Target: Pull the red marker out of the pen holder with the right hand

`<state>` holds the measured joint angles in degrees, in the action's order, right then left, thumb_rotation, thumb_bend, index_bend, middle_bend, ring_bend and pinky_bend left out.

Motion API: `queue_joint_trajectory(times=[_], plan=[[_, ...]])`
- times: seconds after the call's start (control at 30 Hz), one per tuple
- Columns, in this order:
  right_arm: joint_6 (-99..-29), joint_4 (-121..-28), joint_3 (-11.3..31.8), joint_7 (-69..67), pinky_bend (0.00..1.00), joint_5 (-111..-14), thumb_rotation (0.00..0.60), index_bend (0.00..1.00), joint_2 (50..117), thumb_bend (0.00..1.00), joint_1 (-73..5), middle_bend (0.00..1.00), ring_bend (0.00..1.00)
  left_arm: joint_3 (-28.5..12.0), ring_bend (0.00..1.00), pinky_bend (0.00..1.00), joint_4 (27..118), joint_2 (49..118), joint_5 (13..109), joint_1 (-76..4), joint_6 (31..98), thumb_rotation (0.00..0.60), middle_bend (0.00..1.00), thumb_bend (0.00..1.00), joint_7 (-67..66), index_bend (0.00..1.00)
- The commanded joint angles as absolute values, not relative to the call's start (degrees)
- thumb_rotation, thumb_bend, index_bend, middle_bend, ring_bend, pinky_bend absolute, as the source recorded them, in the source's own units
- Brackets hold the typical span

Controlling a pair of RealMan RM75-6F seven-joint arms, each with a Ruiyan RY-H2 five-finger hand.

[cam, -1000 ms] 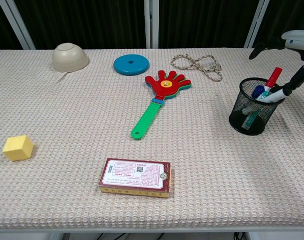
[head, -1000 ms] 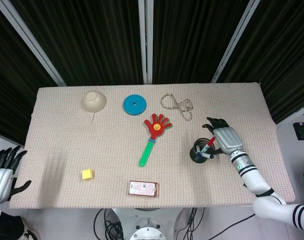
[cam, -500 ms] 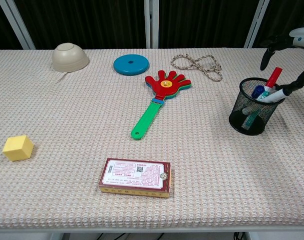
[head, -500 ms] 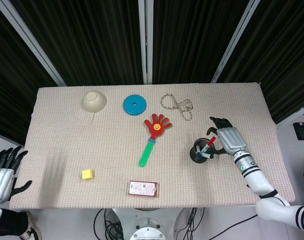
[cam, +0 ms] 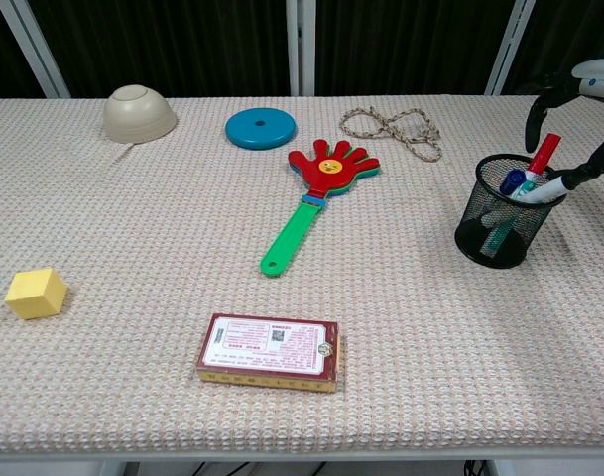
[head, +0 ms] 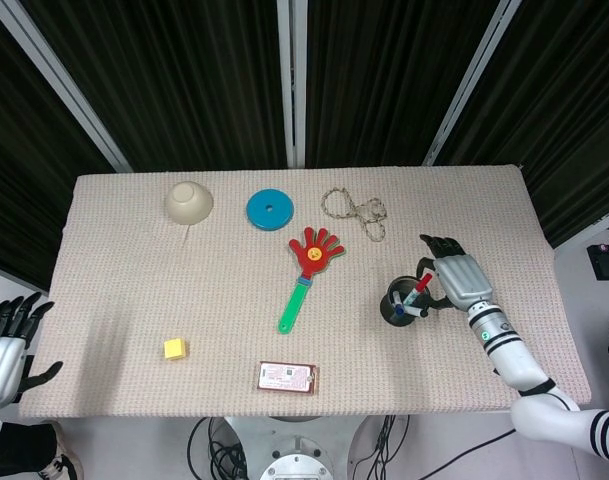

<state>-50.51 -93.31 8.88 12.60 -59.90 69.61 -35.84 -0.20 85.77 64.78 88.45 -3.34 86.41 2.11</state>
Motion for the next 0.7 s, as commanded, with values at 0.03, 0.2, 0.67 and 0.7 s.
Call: queue_joint_trajectory(times=[0.03,0.2,0.67,0.7], plan=[[-50.7,-93.2,8.7,12.6,0.00,-59.9,0.600,0.47,69.6,0.20,-35.9,0.00,0.00,-0.2,0.00,0.06,85.7,64.8,88.5,-3.3,86.4,0.600,0.04,0.16,2.2,0.14],[-51.0,-93.2,8.6,12.5,0.00,-60.0,0.600,0.49,69.8,0.21,-36.0,0.00,0.00,-0.2,0.00,0.06,85.7,64.8,88.5,-3.3,86.4,0.600,0.04,0.16,2.1,0.14],[-51.6,-92.6,8.2,12.3,0.00,-60.4,0.600,0.54,70.0,0.21,-36.0,0.01,0.00,-0.2,0.00,0.06,85.7,64.8,88.3,-3.3,86.2,0.600,0.04,0.16,2.0,0.14],[-51.6,-92.6,8.2,12.3,0.00,-60.3,0.600,0.54,70.0,0.21,-36.0,0.01,0.00,-0.2,0.00,0.06,85.7,64.8,88.3,-3.4,86.2,0.600,0.04,0.16,2.1,0.14]])
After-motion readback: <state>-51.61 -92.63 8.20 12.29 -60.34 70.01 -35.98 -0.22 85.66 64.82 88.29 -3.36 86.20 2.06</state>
